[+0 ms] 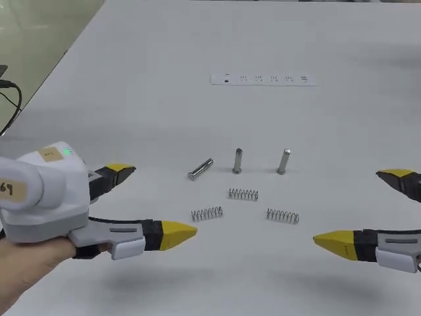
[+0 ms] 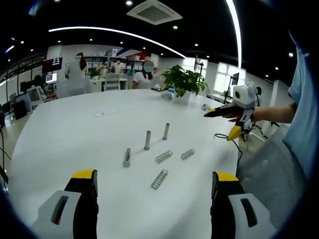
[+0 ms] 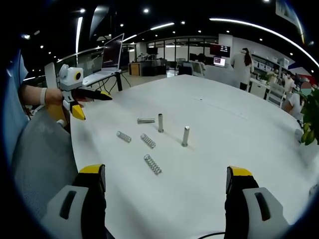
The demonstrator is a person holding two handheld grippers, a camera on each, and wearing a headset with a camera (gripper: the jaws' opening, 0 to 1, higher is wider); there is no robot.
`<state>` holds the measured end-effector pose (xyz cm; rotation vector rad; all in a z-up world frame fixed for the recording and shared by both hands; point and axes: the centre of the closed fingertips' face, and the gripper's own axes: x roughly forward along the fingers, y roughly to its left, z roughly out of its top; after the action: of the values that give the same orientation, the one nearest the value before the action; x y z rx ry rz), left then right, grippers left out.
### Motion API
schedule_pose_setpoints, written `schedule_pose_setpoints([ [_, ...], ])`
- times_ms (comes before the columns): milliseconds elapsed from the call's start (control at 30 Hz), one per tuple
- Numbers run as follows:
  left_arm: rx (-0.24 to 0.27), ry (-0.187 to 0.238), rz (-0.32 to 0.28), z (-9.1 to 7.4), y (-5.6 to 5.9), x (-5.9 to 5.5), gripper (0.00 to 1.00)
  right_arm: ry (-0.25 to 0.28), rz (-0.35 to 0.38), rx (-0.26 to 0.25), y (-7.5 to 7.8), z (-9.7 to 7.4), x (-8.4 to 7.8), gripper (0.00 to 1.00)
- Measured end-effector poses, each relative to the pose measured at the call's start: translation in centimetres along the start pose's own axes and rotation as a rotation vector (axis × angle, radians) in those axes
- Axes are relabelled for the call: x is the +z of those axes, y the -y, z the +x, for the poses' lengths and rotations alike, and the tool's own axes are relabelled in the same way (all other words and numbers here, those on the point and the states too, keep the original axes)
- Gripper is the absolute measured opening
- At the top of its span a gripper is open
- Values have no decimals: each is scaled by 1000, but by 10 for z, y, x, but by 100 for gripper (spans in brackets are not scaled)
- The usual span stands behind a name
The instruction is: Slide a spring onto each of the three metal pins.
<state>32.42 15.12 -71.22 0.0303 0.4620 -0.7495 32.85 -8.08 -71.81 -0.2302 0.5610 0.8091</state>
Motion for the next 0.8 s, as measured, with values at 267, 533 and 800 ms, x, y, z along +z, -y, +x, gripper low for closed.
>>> schedule_pose_setpoints([
  [267,-11,-5,3,3,1,0,93,3,1,-8,3,-1,2,100],
  [533,-13,-2,10,1,-1,3,93,3,3,-7,0,-1,2,100],
  [800,-5,2,14,0,-4,5,93,11,4,-5,-1,-1,5,100],
])
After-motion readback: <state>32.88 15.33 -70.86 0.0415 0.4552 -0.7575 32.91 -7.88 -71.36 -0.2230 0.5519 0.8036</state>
